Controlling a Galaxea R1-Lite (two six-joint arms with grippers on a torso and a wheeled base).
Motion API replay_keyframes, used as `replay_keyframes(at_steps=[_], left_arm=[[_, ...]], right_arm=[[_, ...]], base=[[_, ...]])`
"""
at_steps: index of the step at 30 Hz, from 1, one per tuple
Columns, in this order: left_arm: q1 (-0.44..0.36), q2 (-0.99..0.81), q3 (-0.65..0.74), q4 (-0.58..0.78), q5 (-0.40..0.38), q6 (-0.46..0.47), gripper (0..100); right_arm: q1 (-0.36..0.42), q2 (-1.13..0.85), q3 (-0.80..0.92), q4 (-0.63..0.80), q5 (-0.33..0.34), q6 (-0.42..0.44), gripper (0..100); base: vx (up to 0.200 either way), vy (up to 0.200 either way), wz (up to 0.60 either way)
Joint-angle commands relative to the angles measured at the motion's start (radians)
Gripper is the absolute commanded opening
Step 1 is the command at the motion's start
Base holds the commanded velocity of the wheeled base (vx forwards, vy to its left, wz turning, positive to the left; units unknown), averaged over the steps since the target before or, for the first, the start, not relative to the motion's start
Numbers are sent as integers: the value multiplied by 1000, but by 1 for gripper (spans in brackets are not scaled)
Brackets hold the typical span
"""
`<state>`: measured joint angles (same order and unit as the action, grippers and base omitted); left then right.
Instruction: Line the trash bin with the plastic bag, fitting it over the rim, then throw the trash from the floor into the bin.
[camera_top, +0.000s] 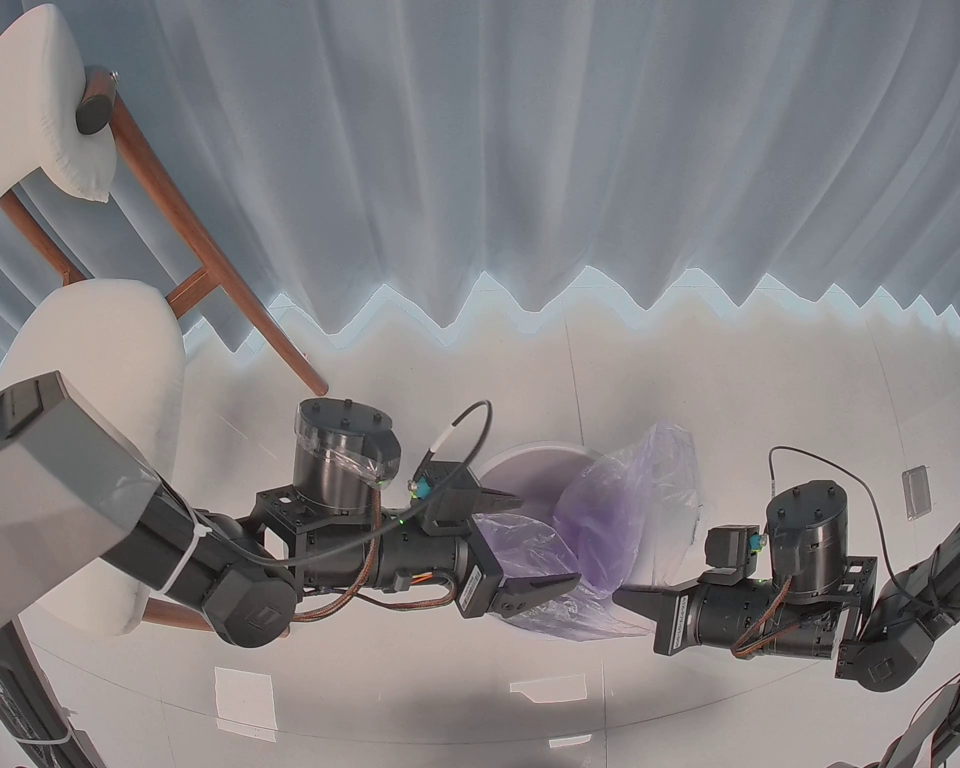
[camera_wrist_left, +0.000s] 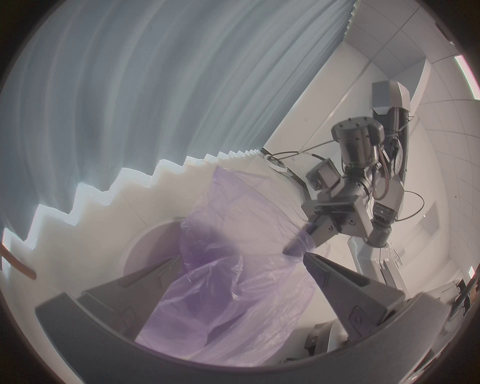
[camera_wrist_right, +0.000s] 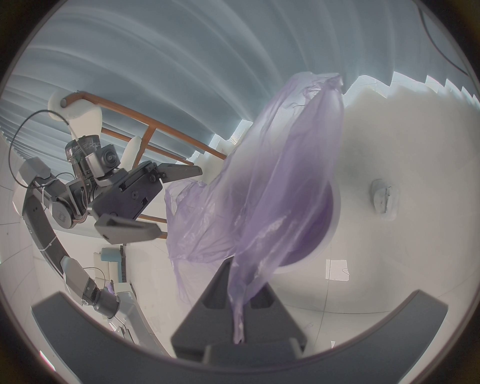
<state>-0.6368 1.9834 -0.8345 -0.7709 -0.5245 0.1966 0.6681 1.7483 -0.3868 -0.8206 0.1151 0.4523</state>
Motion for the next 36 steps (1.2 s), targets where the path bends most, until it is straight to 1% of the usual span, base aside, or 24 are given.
replay_keyframes(at_steps=[1, 5, 14, 22, 35, 36], left_arm=[[-3, 9, 8, 1, -8, 27, 100], [-11, 15, 6, 1, -8, 46, 100], [-38, 48, -18, -11, 14, 47, 100], [-53, 57, -17, -7, 14, 49, 100], [-53, 87, -12, -13, 34, 49, 100], [-53, 89, -11, -11, 34, 49, 0]], right_arm=[[-2, 7, 9, 0, 0, 0, 0], [1, 7, 16, -2, 0, -3, 0], [4, 4, 31, -2, 0, -3, 0], [5, 5, 26, -2, 0, -6, 0], [4, 4, 23, -2, -2, -3, 0], [4, 4, 23, -2, -2, -3, 0]], base=[[0, 0, 0], [0, 0, 0], [0, 0, 0], [0, 0, 0], [0, 0, 0], [0, 0, 0]])
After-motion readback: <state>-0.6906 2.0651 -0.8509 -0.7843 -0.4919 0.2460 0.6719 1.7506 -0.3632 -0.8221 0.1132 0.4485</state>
